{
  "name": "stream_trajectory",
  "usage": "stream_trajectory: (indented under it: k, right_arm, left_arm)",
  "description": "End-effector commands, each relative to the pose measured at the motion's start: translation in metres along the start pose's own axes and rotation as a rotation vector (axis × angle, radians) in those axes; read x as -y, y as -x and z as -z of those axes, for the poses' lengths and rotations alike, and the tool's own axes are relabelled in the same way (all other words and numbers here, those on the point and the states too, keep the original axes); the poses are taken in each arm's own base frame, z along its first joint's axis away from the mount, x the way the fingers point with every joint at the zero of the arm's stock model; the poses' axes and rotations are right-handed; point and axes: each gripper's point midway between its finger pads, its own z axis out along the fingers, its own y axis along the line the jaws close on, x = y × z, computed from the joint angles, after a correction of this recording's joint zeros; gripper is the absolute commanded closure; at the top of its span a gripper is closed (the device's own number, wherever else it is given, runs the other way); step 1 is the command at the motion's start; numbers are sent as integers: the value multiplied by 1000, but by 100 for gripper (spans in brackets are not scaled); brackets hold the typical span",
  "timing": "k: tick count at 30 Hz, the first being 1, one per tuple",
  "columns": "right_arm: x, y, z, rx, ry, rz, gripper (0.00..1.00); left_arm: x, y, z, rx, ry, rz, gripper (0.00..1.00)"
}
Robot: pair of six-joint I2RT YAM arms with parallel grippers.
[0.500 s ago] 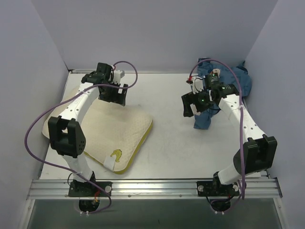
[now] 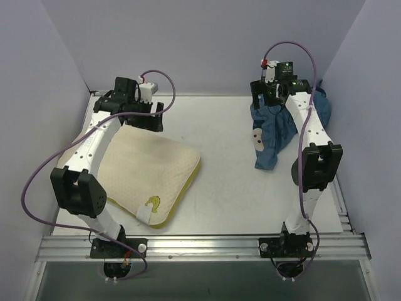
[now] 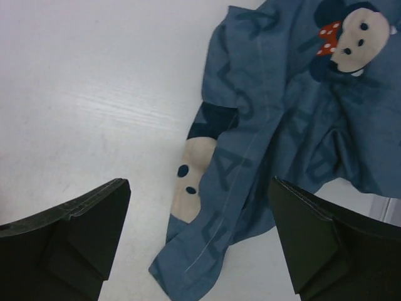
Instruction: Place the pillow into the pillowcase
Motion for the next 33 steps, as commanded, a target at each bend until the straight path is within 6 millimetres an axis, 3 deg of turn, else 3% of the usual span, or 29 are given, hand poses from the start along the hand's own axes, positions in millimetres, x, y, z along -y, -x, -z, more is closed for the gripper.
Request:
stream_trajectory:
  k: [1, 2, 4, 11, 13, 18, 22, 24, 25, 27, 28, 29, 30, 31, 33]
  right_arm:
    - [44, 25, -10, 61, -162, -99, 0]
    - [63, 27, -30, 64, -216, -115, 0]
    - [68, 29, -36, 71, -232, -119, 0]
    - [120, 17, -92, 56, -391, -163, 4]
    - [124, 22, -100, 75, -366, -185, 7]
    - [124, 6, -132, 37, -338, -193, 17]
    - [117, -9, -149, 1, -300, -181, 32]
    - [119, -14, -152, -13, -296, -173, 46]
    - [117, -13, -152, -11, -282, -170, 65]
    - [115, -13, -150, -12, -274, -159, 84]
    - [115, -5, -139, 6, -272, -155, 100]
    - [107, 0, -134, 15, -225, -154, 100]
    - [117, 0, -123, 24, -219, -176, 100]
    - [114, 21, -97, 82, -197, -198, 100]
    - [105, 35, -65, 129, -131, -242, 100]
  left_arm:
    - [12, 14, 23, 76, -63, -19, 3]
    - [14, 5, 25, 62, -74, -15, 3]
    - [14, 3, 28, 67, -73, -20, 3]
    - [15, -12, 36, 43, -105, -8, 3]
    - [16, -15, 38, 41, -112, -13, 3]
    - [11, -13, 40, 44, -86, -23, 3]
    - [6, -10, 36, 38, -70, -16, 2]
    - [5, -9, 34, 35, -72, -11, 3]
    - [4, -8, 31, 31, -73, -9, 3]
    - [6, -5, 29, 31, -86, -8, 2]
    - [6, -5, 25, 23, -94, -7, 3]
    - [7, -2, 25, 30, -100, -9, 3]
    - [9, 1, 24, 34, -114, -12, 3]
    - [9, 2, 21, 31, -125, -13, 3]
    - [12, 10, 18, 49, -152, -23, 3]
